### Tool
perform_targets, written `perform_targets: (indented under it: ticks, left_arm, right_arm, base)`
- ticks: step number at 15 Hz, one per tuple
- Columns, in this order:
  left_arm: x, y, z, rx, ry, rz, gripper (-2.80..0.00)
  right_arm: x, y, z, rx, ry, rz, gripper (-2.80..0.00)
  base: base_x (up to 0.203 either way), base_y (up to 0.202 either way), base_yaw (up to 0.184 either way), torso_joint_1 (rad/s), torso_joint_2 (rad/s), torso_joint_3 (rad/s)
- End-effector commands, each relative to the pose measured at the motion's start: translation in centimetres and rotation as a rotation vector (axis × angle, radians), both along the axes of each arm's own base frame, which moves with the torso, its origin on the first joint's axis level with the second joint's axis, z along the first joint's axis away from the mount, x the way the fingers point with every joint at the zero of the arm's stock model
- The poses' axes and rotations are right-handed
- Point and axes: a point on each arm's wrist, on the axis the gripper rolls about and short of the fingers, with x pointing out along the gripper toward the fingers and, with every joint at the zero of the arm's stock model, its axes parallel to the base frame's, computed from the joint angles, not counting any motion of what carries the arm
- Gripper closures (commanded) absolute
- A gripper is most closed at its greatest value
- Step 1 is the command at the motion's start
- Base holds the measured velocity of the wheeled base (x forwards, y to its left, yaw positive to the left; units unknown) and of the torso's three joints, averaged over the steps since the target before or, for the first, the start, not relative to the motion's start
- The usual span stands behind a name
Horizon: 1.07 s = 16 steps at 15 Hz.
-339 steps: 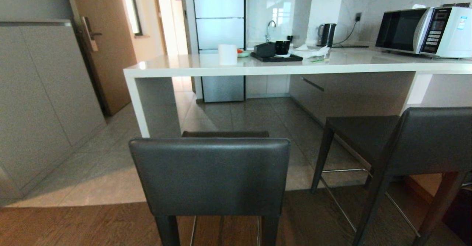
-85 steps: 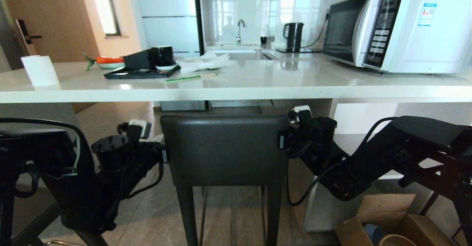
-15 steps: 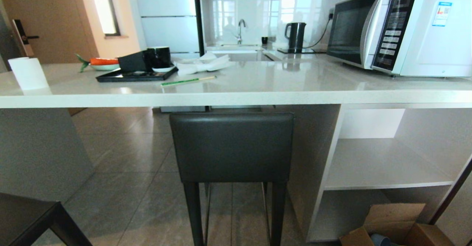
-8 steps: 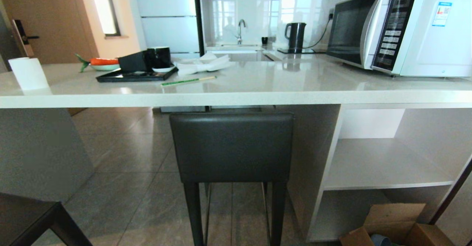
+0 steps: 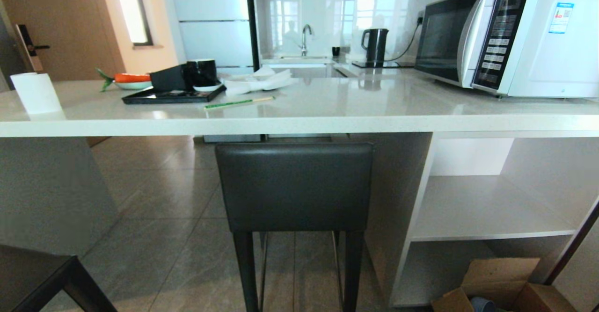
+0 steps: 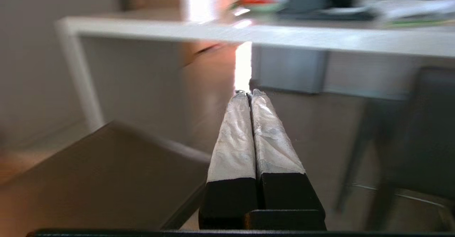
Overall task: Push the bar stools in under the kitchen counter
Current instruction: Push the gray chair back under the dining table
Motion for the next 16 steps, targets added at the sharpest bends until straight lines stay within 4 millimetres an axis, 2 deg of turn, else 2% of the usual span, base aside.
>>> perform_targets:
  ticks: [1, 3, 5, 6, 7, 9, 10, 13, 16]
  left_arm:
    - [-0.1, -0.1, -0.6, 0.0, 0.007, 0.011, 0.0]
    - [-0.5, -0.3, -1.8, 0.015, 0.001, -0.051, 0.0]
    - [-1.3, -0.5, -4.5, 0.04, -0.013, -0.108, 0.0]
    - [-1.5, -0.7, -6.4, 0.053, -0.001, -0.15, 0.0]
    - [-1.2, -0.8, -8.1, 0.048, 0.025, -0.197, 0.0]
    - [0.0, -1.1, -10.9, 0.011, 0.089, -0.363, 0.0]
    - [0.2, -1.3, -11.5, 0.0, 0.116, -0.43, 0.0]
    - [0.0, -1.3, -11.6, -0.02, 0.16, -0.435, 0.0]
    - [0.0, -1.3, -11.6, -0.037, 0.158, -0.432, 0.0]
  right_arm:
    - [0.1, 0.0, -0.3, -0.002, 0.012, 0.006, 0.0]
    - [0.2, 0.0, -0.4, -0.004, 0.016, 0.017, 0.0]
    - [0.2, 0.1, -0.4, -0.012, 0.015, 0.059, 0.0]
    - [0.3, 0.2, -0.6, -0.016, 0.02, 0.094, 0.0]
    - [0.6, 0.3, -1.3, -0.017, 0.045, 0.12, 0.0]
    - [0.7, 0.5, -1.6, 0.003, 0.035, 0.226, 0.0]
    - [0.8, 0.6, -1.8, 0.01, 0.054, 0.264, 0.0]
    - [0.8, 0.7, -3.2, 0.047, 0.182, 0.319, 0.0]
    - [0.8, 0.7, -3.1, 0.042, 0.172, 0.337, 0.0]
  base:
    - [0.0, 0.0, 0.0, 0.0, 0.0, 0.0]
    - [0.0, 0.0, 0.0, 0.0, 0.0, 0.0]
    - [0.0, 0.0, 0.0, 0.0, 0.0, 0.0]
    - [0.0, 0.0, 0.0, 0.0, 0.0, 0.0]
    - [0.0, 0.0, 0.0, 0.0, 0.0, 0.0]
    - [0.0, 0.0, 0.0, 0.0, 0.0, 0.0]
    - [0.0, 0.0, 0.0, 0.0, 0.0, 0.0]
    - [0.0, 0.0, 0.0, 0.0, 0.0, 0.0]
    - [0.0, 0.0, 0.0, 0.0, 0.0, 0.0]
